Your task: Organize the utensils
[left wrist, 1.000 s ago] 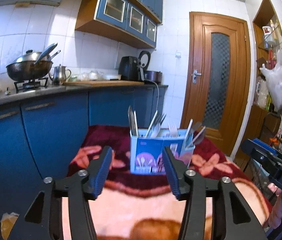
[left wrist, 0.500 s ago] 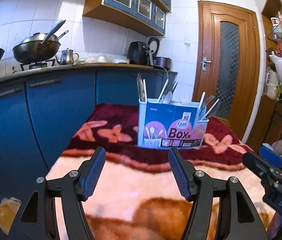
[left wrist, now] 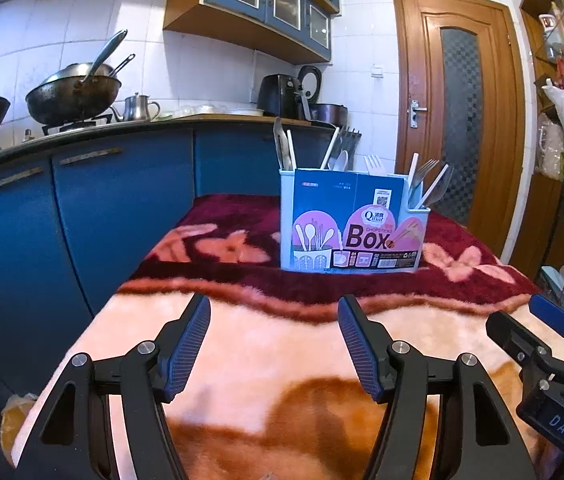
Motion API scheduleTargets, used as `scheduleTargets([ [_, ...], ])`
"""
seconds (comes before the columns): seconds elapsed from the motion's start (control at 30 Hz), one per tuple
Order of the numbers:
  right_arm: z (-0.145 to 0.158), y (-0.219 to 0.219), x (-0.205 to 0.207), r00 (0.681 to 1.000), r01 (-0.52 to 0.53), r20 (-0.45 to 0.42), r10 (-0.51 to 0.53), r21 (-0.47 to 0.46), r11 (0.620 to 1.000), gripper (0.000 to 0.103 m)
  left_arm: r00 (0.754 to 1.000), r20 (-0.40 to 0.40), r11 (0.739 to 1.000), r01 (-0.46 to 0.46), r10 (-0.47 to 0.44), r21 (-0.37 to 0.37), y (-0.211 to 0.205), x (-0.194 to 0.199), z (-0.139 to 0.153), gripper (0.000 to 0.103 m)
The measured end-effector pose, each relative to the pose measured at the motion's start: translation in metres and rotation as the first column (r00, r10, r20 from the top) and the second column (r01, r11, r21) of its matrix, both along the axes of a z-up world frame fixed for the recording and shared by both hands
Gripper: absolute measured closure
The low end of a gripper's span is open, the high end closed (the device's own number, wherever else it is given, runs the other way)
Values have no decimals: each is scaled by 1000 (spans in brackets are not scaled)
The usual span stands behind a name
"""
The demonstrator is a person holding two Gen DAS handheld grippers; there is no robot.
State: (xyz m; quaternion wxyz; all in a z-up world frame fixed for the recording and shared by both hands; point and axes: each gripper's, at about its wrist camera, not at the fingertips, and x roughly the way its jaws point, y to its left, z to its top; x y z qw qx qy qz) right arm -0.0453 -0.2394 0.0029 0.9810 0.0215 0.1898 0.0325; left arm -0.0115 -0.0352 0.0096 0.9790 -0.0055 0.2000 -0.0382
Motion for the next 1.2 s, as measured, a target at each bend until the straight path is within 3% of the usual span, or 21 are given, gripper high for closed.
scheduleTargets([
  [1.2, -2, 0, -1, 1000, 17, 17, -17, 4, 1000, 26, 1000, -1, 1000, 11, -11, -5, -3, 1, -9, 35],
])
